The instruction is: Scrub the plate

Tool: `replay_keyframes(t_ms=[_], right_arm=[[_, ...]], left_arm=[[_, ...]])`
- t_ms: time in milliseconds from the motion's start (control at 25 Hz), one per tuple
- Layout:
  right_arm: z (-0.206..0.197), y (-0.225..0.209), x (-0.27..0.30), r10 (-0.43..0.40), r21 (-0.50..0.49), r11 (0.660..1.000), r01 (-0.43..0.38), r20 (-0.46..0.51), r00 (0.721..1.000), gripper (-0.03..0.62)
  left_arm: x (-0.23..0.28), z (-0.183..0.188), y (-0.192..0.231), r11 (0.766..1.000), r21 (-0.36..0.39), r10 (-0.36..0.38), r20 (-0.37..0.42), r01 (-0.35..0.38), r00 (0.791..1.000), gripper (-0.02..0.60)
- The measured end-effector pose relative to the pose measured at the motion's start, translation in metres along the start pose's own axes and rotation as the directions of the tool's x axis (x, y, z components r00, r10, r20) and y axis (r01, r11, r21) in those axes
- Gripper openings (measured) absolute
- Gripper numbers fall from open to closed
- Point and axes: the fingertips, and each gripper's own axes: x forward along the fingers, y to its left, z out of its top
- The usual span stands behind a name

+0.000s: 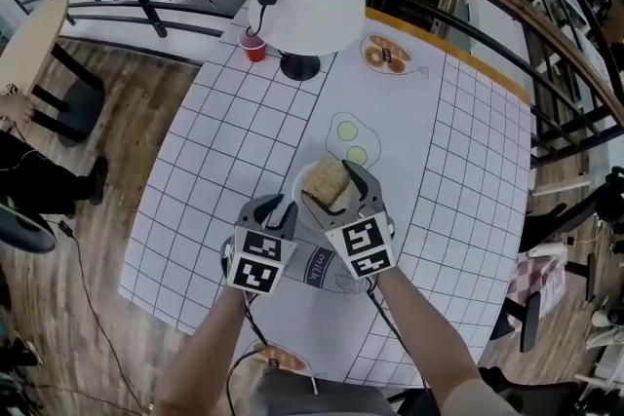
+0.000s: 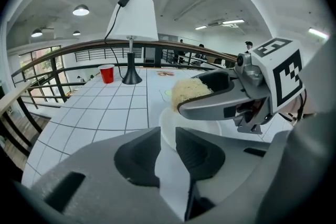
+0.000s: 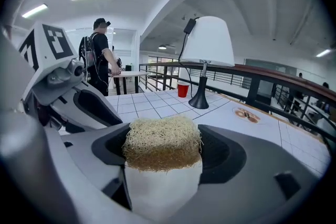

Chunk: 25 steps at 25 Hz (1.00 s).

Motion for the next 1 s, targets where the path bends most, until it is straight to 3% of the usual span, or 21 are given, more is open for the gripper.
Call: replay_keyframes(t_ms=[440,880,1000], right_arm=[[-0.022,0.006,0.033,0.04,-0.03,0.999,-0.042,-0.07,0.997,0.377],[-0.033,0.008,0.04,0.031,-0.132,0.99,-0.049,-0.138,0.99,0.377],[-0.043,-0.001,0.032,0.011,-0.112,0.993,-0.028,-0.155,0.988,0.377]], left_arm=[[0.033,-0.03,-0.005,0.999,-0.032,-0.038,-0.081,0.036,0.996,0.091],[0.034,-0.03,-0.005,0.998,-0.062,-0.03,-0.059,0.027,0.998,0.091],[0.032,-0.029,-0.004,0.997,-0.069,-0.03,-0.045,0.026,0.999,0.091]])
